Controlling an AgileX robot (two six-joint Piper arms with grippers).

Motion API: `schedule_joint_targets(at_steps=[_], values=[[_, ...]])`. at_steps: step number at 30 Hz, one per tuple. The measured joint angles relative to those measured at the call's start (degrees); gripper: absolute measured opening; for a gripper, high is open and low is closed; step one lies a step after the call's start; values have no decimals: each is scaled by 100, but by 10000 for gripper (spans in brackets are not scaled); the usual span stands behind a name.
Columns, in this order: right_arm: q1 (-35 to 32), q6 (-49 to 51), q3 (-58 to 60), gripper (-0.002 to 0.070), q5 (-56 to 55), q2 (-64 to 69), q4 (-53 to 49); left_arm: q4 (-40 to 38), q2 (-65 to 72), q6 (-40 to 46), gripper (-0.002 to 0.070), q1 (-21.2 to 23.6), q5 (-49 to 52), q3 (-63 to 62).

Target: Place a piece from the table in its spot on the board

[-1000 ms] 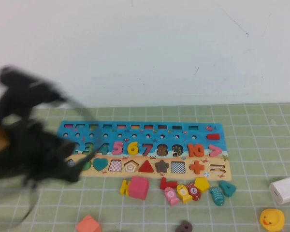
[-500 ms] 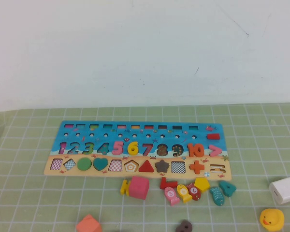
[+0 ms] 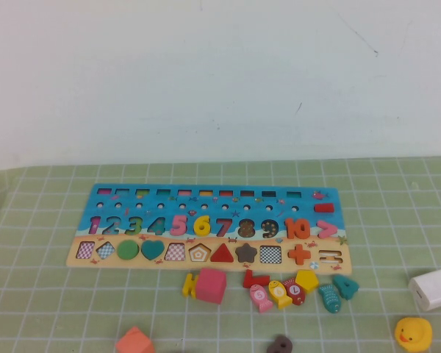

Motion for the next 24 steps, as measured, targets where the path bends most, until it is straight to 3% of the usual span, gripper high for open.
schedule_joint_targets(at_steps=[5, 10, 14, 16, 20, 24], values=[[0, 0, 0, -1, 0, 0, 0, 202, 0, 0, -1, 0, 319, 318], [0, 0, 0, -1, 0, 0, 0, 219, -154, 359, -1, 162, -557, 1204], [0, 0, 0, -1, 0, 0, 0, -214, -566, 1539, -1, 825, -1832, 1984], [0, 0, 0, -1, 0, 0, 0, -499, -922, 2050, -1, 1362, -2591, 2456], [0, 0, 0, -1, 0, 0, 0, -757, -1528, 2221, -1, 2084, -3009, 2977], [0, 0, 0, -1, 0, 0, 0, -1002, -1880, 2239, -1, 2432, -3012, 3265]])
